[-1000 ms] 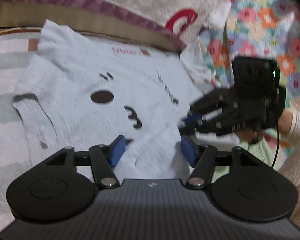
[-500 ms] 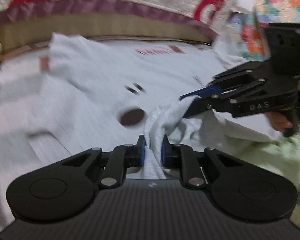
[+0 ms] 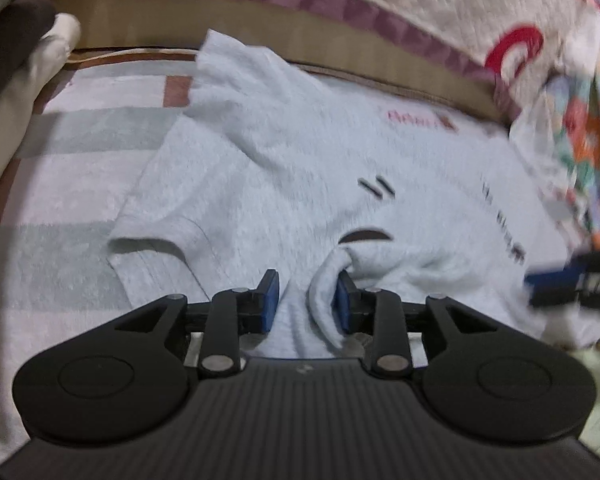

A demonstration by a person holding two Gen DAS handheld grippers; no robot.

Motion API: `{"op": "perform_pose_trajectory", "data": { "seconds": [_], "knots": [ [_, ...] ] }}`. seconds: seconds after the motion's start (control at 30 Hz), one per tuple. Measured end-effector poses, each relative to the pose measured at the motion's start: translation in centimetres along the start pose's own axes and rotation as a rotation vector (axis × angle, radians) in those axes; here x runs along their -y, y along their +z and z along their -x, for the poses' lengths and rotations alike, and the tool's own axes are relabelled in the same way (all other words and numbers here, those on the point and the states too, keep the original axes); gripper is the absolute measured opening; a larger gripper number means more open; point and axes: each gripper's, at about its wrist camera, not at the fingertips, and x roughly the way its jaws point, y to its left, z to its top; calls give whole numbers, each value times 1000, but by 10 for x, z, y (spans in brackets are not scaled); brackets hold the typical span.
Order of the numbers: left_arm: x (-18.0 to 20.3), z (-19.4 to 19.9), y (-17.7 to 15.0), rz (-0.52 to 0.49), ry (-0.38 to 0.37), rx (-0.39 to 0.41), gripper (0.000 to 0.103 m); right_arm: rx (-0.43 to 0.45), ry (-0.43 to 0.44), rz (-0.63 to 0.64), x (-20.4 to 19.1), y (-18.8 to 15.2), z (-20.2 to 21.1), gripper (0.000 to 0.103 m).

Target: Fold clothes

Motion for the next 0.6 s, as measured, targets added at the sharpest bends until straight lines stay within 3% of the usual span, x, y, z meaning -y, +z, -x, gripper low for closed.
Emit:
{"op": "perform_pose_trajectory", "data": {
  "seconds": [0.2,0.27,0.33,0.37,0.4,0.5,0.6],
  "knots": [
    [-10,17,7,3,23,72,31,-41,141,-73,-17,-13,-19,52],
    [-14,24,7,4,-8,69,34,-74,128,-94,-21,-16,-36,55],
    [-16,31,5,-8,-45,62,38,-97,36,-107,-21,-21,-48,54],
    [-14,35,4,-33,-61,54,43,-98,-2,-120,-19,-22,-52,49],
    [-11,37,2,-70,-75,43,45,-74,1,-142,-15,-23,-51,24],
    [6,42,-5,-202,-89,15,53,30,54,-199,-6,-17,-33,9],
    [21,39,-10,-263,-115,9,55,139,96,-237,2,-4,-9,8]
  ]
}}
